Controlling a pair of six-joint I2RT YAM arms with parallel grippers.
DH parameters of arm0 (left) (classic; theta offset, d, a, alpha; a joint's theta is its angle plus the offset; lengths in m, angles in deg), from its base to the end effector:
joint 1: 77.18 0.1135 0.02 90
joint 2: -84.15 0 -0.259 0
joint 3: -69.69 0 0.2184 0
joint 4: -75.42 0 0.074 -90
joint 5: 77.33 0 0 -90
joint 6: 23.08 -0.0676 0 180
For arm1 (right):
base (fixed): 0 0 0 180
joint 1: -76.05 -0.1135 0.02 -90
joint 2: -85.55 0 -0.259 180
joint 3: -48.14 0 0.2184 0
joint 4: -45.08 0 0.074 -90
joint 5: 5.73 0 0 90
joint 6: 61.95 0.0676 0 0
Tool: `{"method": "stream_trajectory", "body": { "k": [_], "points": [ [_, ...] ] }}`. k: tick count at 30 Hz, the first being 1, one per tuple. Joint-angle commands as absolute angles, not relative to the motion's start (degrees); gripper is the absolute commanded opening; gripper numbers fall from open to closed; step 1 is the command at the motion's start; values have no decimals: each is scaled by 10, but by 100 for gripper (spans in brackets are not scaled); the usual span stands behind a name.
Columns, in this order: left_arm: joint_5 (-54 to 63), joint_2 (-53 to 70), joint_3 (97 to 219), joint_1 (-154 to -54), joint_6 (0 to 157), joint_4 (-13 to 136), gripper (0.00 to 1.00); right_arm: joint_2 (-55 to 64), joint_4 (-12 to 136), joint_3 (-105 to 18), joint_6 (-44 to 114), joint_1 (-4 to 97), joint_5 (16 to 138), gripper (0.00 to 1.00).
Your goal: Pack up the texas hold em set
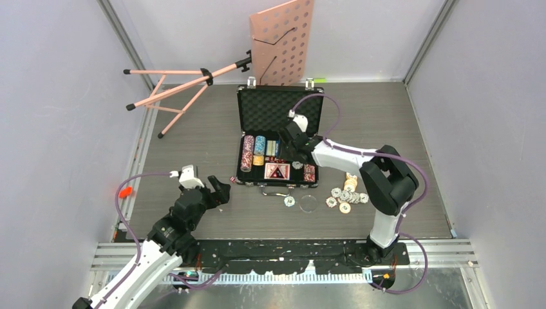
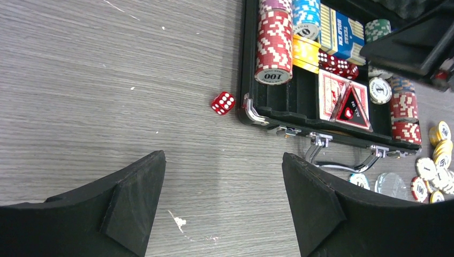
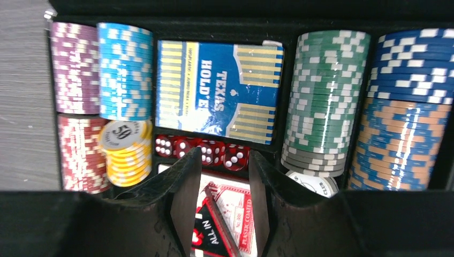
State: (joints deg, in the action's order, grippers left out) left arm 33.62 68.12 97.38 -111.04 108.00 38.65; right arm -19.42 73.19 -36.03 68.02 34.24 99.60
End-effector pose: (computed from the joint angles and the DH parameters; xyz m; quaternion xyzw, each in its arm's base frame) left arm 0.1041 -0.0407 0.1710 -0.1496 0.8221 -0.1992 0.5120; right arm 0.2971 0.2417 0.1812 0.0319 0.9287 0.1333 0.3447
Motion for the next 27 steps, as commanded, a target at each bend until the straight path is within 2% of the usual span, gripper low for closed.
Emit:
{"method": "stream_trajectory", "body": {
  "k": [1,4,6,11,15,20,25,27],
  "points": [
    [307,656,975,-1112,1049,436,83,-114,739,-359,668,343,1004,44],
    [315,622,987,-1112,1052,433,87,-82,748,-351,658,342,998,43],
    [333,592,997,-1112,1064,426,86,-58,757,-346,651,343,991,43],
    [344,485,1021,-1111,1113,434,71,3,779,-327,634,342,985,43],
    [349,423,1046,-1109,1142,449,70,39,788,-312,625,342,990,43],
    [355,395,1080,-1097,1120,455,60,74,798,-294,613,342,998,43],
    [308,343,1160,-1053,1005,393,67,97,799,-275,607,342,998,42],
    [263,320,1182,-1033,950,387,64,101,801,-274,604,342,993,42]
  ]
}}
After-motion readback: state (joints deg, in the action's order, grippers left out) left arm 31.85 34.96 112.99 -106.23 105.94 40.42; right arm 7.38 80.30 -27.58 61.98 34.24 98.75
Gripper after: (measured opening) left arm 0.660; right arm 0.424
